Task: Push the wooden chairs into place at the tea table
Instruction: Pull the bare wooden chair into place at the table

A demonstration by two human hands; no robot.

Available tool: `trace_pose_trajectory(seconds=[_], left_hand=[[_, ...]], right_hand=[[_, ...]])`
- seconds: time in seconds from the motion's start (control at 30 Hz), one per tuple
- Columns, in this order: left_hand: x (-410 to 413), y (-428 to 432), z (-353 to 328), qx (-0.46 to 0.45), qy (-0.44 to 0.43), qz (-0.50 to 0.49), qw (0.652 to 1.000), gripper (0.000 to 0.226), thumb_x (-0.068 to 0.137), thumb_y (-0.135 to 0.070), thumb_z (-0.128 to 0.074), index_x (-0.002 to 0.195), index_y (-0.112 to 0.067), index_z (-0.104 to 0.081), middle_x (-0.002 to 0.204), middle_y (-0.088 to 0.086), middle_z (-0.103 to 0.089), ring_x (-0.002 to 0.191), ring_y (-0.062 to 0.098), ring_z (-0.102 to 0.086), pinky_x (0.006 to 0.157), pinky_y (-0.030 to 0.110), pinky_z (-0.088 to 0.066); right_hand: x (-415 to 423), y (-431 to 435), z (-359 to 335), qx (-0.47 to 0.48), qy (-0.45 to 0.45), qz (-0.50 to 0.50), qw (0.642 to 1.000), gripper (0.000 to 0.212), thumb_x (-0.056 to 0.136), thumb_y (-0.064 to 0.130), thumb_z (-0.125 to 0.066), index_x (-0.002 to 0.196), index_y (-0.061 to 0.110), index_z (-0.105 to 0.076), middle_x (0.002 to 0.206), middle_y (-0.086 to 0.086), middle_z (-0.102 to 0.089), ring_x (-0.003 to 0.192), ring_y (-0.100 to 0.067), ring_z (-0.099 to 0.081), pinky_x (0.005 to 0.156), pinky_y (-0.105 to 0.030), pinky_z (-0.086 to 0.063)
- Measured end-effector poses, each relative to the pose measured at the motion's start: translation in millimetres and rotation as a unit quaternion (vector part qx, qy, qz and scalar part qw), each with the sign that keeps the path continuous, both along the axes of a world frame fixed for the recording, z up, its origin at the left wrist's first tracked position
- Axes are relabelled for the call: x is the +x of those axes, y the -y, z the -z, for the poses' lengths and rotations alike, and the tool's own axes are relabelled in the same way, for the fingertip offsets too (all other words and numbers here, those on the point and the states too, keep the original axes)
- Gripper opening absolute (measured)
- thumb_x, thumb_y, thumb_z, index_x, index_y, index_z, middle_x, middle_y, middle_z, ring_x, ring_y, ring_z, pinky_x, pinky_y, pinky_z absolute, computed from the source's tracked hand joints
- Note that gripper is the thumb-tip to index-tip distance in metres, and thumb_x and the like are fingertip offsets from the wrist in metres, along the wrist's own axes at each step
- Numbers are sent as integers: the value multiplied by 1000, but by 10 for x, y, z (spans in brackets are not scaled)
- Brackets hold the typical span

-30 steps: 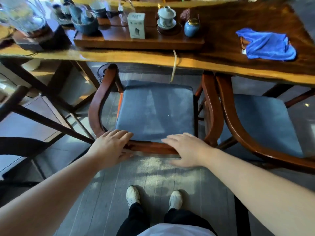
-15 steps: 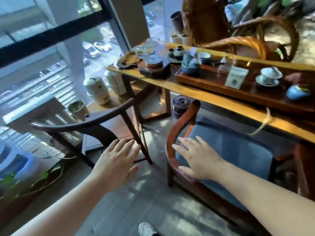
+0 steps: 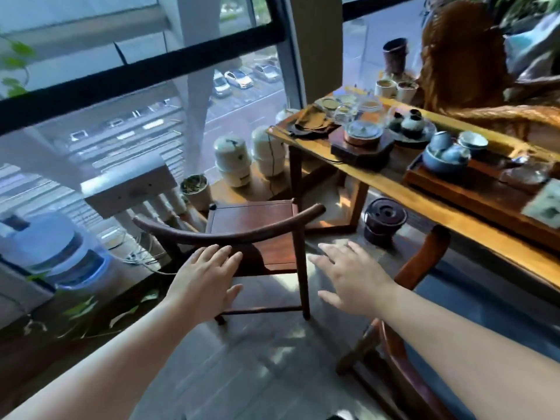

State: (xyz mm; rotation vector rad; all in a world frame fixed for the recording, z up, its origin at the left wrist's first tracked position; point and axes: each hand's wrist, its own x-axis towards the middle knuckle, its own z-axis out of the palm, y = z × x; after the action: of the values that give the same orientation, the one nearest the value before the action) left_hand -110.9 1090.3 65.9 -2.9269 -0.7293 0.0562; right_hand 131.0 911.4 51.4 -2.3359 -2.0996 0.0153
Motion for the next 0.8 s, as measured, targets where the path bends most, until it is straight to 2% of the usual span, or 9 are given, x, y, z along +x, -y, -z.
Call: trace_pose_trajectory(seconds=[0.07, 0.13, 0.2, 0.3, 0.5, 0.6, 0.67, 0.73, 0.8], left_hand=[[8, -174, 78, -10, 5, -19, 1000, 62, 74, -46, -69, 123, -9, -59, 122, 17, -63, 112, 38, -57, 94, 49, -46], [30, -345, 147, -20, 4, -34, 999, 65, 70, -43, -76, 123, -8, -59, 121, 16, -63, 111, 37, -57, 92, 49, -47], [62, -546, 222, -25, -4, -42, 999, 66, 70, -42, -76, 123, -8, -58, 121, 16, -62, 111, 36, -56, 93, 48, -47], [122, -873, 310, -24, -12, -59, 998, 66, 70, -42, -75, 124, -9, -56, 121, 13, -62, 111, 35, -54, 94, 46, -46], [227, -1424, 563, -28, -50, -78, 995, 72, 72, -41, -74, 132, -10, -50, 130, 14, -56, 121, 33, -47, 102, 49, -38], [282, -1573, 686, -49, -78, -84, 992, 73, 76, -42, -69, 138, -12, -42, 137, 11, -50, 128, 31, -40, 107, 49, -31], [322, -1662, 751, -60, -87, -82, 991, 73, 76, -41, -68, 138, -14, -41, 138, 9, -49, 128, 28, -40, 108, 48, -29], [341, -1766, 825, -71, -95, -74, 990, 69, 75, -40, -67, 135, -14, -44, 132, 7, -53, 125, 27, -43, 107, 47, -31], [322, -1891, 925, -73, -102, -62, 990, 61, 75, -39, -63, 129, -16, -47, 124, 4, -57, 119, 26, -47, 103, 47, -34]], right_hand=[[47, -245, 69, -12, -2, -11, 1000, 76, 66, 48, -81, 131, 16, -56, 129, -18, -61, 115, -35, -58, 98, -54, -46], [120, -515, 120, -11, -5, -19, 1000, 76, 69, 47, -79, 134, 16, -54, 132, -17, -58, 120, -34, -55, 101, -54, -42], [202, -806, 177, -12, -9, -26, 1000, 76, 70, 46, -79, 134, 15, -53, 134, -16, -56, 123, -33, -52, 103, -53, -39], [322, -1272, 260, -18, -8, -55, 998, 76, 69, 44, -81, 131, 12, -54, 130, -17, -59, 118, -34, -55, 100, -52, -43], [373, -2044, 536, -70, 6, -113, 991, 71, 85, 49, -64, 142, 16, -38, 136, -9, -50, 124, -28, -47, 105, -48, -36], [395, -2276, 630, -124, -10, -114, 986, 60, 86, 52, -59, 134, 19, -43, 125, -5, -57, 113, -27, -55, 98, -43, -40], [437, -2364, 676, -159, -23, -107, 981, 48, 87, 50, -59, 123, 20, -48, 114, -3, -61, 102, -26, -59, 84, -39, -46], [456, -2446, 727, -197, -48, -90, 975, 38, 86, 45, -60, 113, 21, -49, 106, -1, -62, 95, -26, -61, 72, -38, -49], [451, -2526, 798, -219, -51, -81, 971, 35, 83, 44, -61, 108, 22, -48, 101, 0, -63, 92, -26, -62, 69, -38, -51]])
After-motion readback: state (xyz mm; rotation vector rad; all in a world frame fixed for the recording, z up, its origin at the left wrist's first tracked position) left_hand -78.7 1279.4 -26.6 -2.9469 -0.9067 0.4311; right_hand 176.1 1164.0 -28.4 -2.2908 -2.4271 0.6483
